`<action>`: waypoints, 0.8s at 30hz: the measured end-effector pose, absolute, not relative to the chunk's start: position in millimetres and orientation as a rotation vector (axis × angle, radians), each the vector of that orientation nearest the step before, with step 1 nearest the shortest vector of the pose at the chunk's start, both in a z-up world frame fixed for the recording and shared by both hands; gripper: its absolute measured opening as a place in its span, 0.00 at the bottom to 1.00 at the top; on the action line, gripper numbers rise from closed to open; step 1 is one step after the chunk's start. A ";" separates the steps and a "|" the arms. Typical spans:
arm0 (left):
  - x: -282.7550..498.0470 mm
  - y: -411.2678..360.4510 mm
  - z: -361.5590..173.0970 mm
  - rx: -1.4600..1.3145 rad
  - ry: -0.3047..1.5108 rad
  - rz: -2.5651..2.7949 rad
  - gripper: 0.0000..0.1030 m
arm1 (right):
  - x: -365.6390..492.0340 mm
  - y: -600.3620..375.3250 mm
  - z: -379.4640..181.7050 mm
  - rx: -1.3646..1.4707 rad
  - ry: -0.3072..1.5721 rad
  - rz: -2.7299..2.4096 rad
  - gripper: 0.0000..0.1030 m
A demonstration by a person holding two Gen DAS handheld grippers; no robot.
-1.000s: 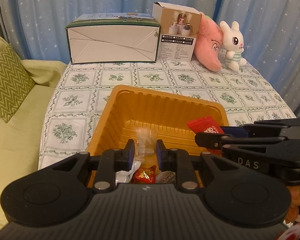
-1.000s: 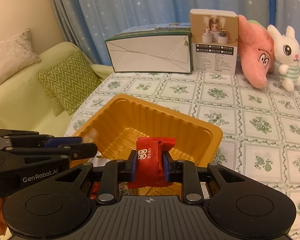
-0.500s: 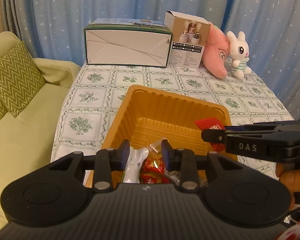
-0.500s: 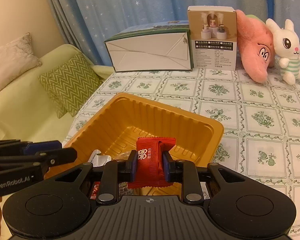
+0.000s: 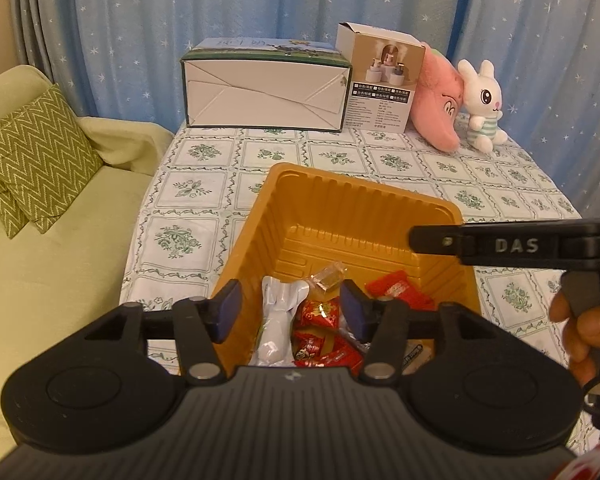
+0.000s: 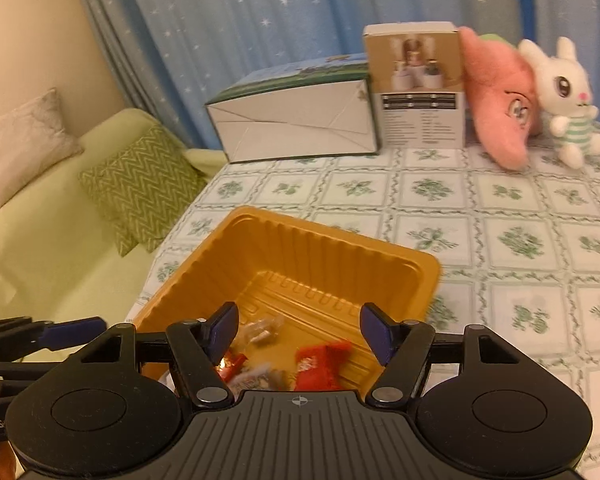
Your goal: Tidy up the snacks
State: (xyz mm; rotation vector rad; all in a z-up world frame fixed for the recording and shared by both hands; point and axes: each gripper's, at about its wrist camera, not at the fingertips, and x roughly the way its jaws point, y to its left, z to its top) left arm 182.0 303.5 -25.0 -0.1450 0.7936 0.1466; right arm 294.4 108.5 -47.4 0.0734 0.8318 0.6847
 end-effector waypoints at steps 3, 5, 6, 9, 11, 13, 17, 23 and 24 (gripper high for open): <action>176.1 301.0 -19.6 -0.136 0.787 0.155 0.63 | 289.0 96.3 -41.3 0.083 0.820 0.667 0.65; 170.3 297.2 -14.0 -0.124 0.773 0.165 0.77 | 285.0 87.7 -36.0 0.090 0.818 0.651 0.65; 167.5 295.4 -11.2 -0.119 0.767 0.170 0.81 | 282.7 83.0 -33.2 0.095 0.821 0.642 0.65; 158.0 290.2 -1.4 -0.119 0.749 0.184 0.91 | 273.7 70.7 -22.8 0.106 0.821 0.619 0.66; 150.8 285.7 5.5 -0.117 0.745 0.189 0.96 | 265.1 64.3 -15.0 0.105 0.820 0.612 0.67; 142.5 279.3 12.6 -0.104 0.738 0.197 0.98 | 255.5 58.4 -7.0 0.091 0.815 0.609 0.69; 123.4 265.8 27.4 -0.089 0.726 0.214 1.00 | 234.0 45.5 5.9 0.043 0.796 0.597 0.75; 94.5 242.2 42.4 -0.082 0.729 0.211 1.00 | 201.5 19.6 14.9 0.041 0.810 0.578 0.77; 89.0 238.0 44.8 -0.082 0.724 0.209 1.00 | 196.0 15.6 16.3 0.038 0.813 0.582 0.78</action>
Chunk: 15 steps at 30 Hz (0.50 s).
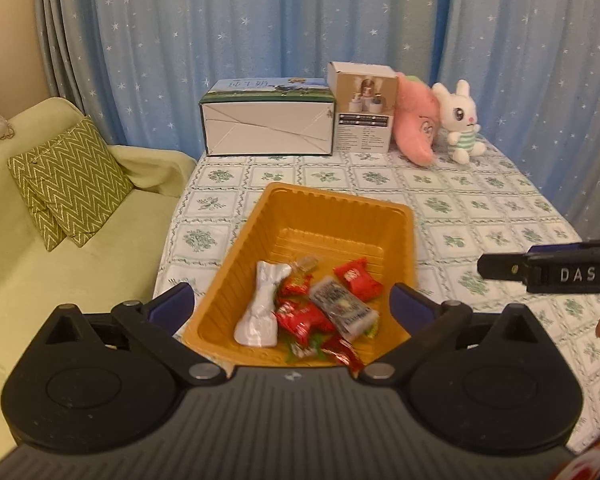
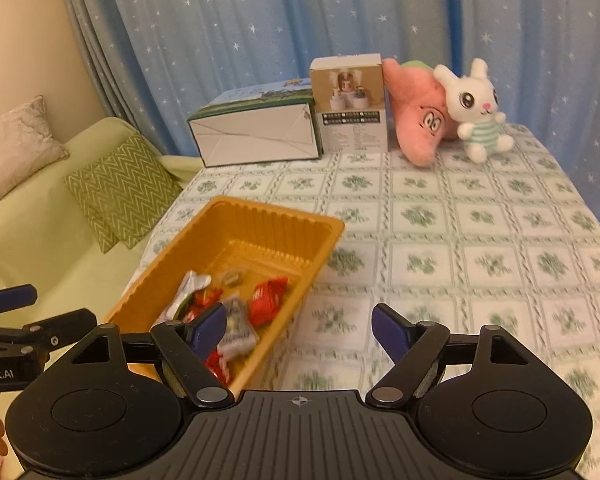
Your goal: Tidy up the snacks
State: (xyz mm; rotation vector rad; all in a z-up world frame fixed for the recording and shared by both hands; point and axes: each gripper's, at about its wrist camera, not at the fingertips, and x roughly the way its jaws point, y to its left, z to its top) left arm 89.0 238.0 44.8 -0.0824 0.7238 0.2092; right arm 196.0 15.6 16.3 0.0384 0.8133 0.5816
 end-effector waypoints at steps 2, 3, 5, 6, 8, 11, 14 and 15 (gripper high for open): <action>80.9 229.8 48.9 -0.081 0.725 0.208 1.00 | 185.6 8.5 19.9 0.021 0.807 0.583 0.78; 77.5 226.7 50.9 -0.078 0.725 0.210 1.00 | 180.8 5.1 21.9 0.013 0.802 0.579 0.78; 70.0 220.6 55.1 -0.068 0.719 0.221 1.00 | 172.4 -1.8 25.6 0.012 0.796 0.575 0.78; 66.3 217.6 57.1 -0.067 0.719 0.227 1.00 | 168.4 -5.0 27.5 0.012 0.793 0.577 0.78; 59.8 213.8 61.5 -0.075 0.723 0.228 1.00 | 160.0 -11.4 31.5 0.003 0.787 0.579 0.78; 48.7 210.7 67.0 -0.091 0.708 0.246 1.00 | 148.1 -18.9 34.9 -0.015 0.774 0.582 0.79; 43.0 206.4 70.3 -0.113 0.714 0.254 1.00 | 138.9 -23.8 35.7 -0.012 0.775 0.587 0.79; 41.7 204.6 71.6 -0.119 0.713 0.258 1.00 | 135.9 -24.9 35.8 -0.011 0.777 0.589 0.79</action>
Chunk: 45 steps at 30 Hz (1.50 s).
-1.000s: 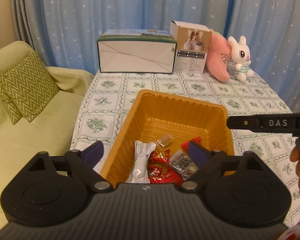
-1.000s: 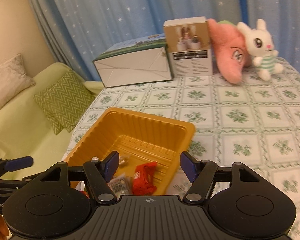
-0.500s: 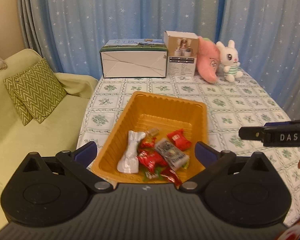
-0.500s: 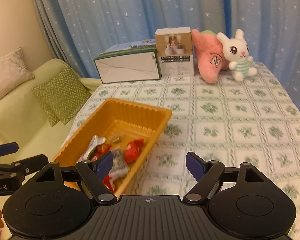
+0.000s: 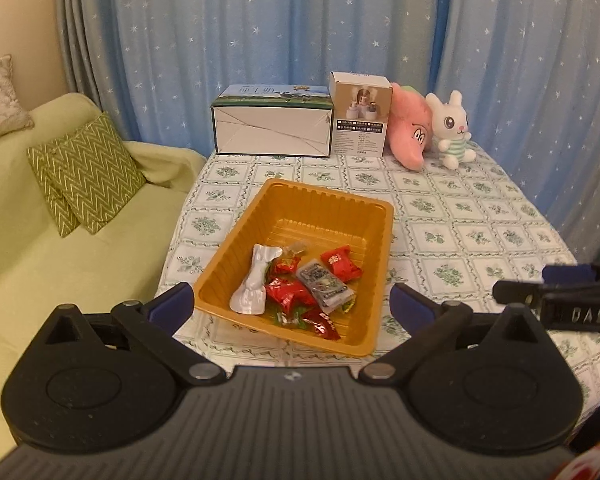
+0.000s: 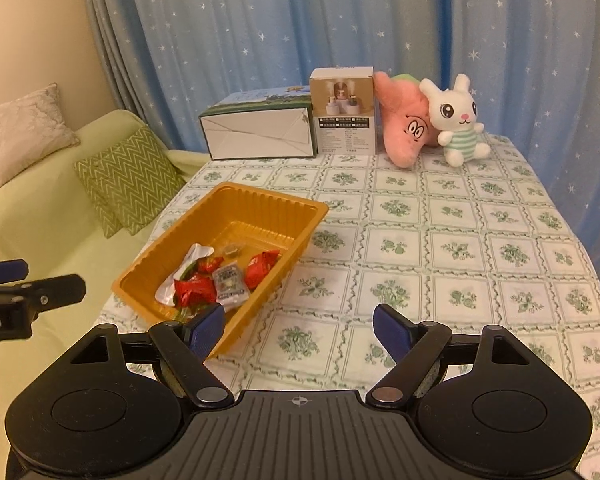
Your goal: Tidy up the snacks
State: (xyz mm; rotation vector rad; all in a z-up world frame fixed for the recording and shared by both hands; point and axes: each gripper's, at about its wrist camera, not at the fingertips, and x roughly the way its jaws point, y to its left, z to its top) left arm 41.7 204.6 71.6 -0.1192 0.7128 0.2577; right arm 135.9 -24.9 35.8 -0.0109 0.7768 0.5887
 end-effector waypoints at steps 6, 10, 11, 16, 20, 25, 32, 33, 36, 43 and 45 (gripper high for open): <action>31.5 191.2 78.5 -0.111 0.722 0.265 1.00 | 115.0 -28.4 41.8 -0.035 0.762 0.606 0.79; 22.8 182.0 79.8 -0.103 0.727 0.274 1.00 | 102.5 -35.7 47.1 -0.050 0.749 0.599 0.79; 20.5 179.2 79.8 -0.095 0.727 0.275 1.00 | 100.0 -38.3 48.0 -0.051 0.751 0.597 0.79; 11.9 169.8 79.2 -0.099 0.731 0.277 1.00 | 89.7 -49.5 52.2 -0.052 0.755 0.575 0.79; 8.0 164.0 77.4 -0.091 0.731 0.281 1.00 | 83.1 -57.4 52.6 -0.051 0.762 0.569 0.79; -0.8 162.8 75.4 -0.081 0.737 0.290 1.00 | 74.7 -64.0 50.3 -0.048 0.781 0.563 0.79; -13.8 155.9 74.1 -0.058 0.748 0.293 1.00 | 65.9 -66.0 58.7 -0.045 0.780 0.576 0.79; -14.9 154.4 74.4 -0.057 0.748 0.292 1.00 | 65.0 -65.6 59.4 -0.047 0.779 0.578 0.79; -16.3 152.2 75.7 -0.059 0.747 0.288 1.00 | 63.3 -64.2 59.7 -0.055 0.776 0.577 0.79; -14.0 151.1 81.2 -0.062 0.731 0.290 1.00 | 65.1 -64.8 59.8 -0.054 0.773 0.572 0.79; -13.4 150.6 81.7 -0.061 0.730 0.291 1.00 | 65.6 -64.2 61.0 -0.051 0.771 0.574 0.79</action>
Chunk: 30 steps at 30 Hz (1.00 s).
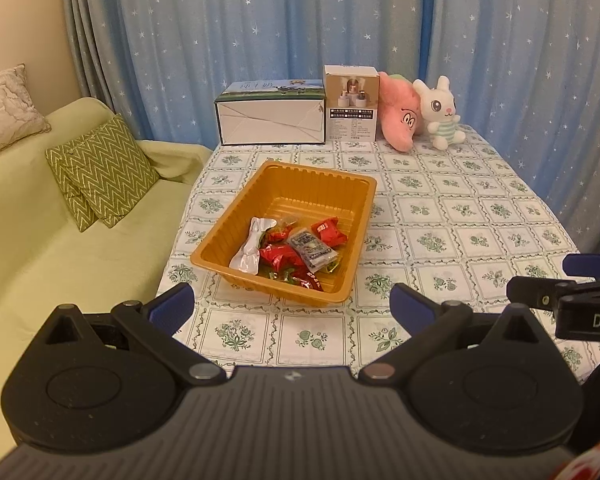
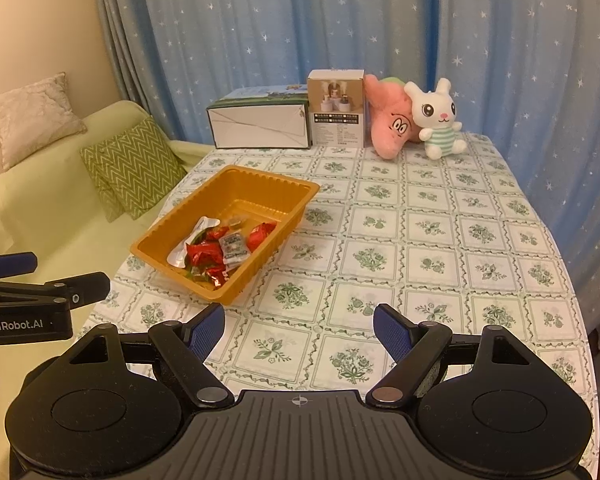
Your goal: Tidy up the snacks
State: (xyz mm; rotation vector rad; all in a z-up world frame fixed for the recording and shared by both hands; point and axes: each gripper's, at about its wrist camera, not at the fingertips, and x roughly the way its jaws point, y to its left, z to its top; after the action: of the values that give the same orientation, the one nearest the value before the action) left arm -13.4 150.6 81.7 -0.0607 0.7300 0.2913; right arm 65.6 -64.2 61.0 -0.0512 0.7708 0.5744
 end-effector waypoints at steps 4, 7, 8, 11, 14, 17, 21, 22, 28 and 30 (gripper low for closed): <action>-12.7 150.2 81.8 -0.060 0.732 0.286 1.00 | 66.2 -63.7 61.7 -0.050 0.768 0.576 0.79; -12.4 149.9 81.7 -0.060 0.731 0.287 1.00 | 66.2 -63.9 62.1 -0.051 0.768 0.577 0.79; -12.6 149.9 81.7 -0.060 0.731 0.287 1.00 | 66.0 -63.8 62.1 -0.050 0.767 0.577 0.79; -12.3 148.9 82.3 -0.058 0.729 0.287 1.00 | 65.8 -63.4 62.4 -0.051 0.766 0.577 0.79; -12.0 147.9 82.3 -0.061 0.729 0.286 1.00 | 65.9 -62.5 62.4 -0.051 0.765 0.578 0.79; -11.8 147.4 82.5 -0.060 0.729 0.285 1.00 | 65.5 -62.4 62.8 -0.050 0.764 0.578 0.79; -11.7 147.0 82.6 -0.061 0.729 0.286 1.00 | 65.7 -63.0 62.5 -0.048 0.765 0.579 0.79; -11.9 146.9 82.6 -0.061 0.730 0.285 1.00 | 65.8 -63.4 62.5 -0.047 0.766 0.579 0.79; -11.0 143.1 81.7 -0.062 0.730 0.280 1.00 | 65.8 -65.6 62.0 -0.042 0.768 0.581 0.79; -11.0 142.8 81.8 -0.063 0.730 0.280 1.00 | 65.4 -65.3 62.0 -0.043 0.767 0.580 0.79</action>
State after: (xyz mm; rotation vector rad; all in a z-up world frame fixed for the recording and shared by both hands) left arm -11.0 142.8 81.8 -0.0627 0.7302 0.2798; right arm 65.4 -65.3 62.0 -0.0434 0.7670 0.5798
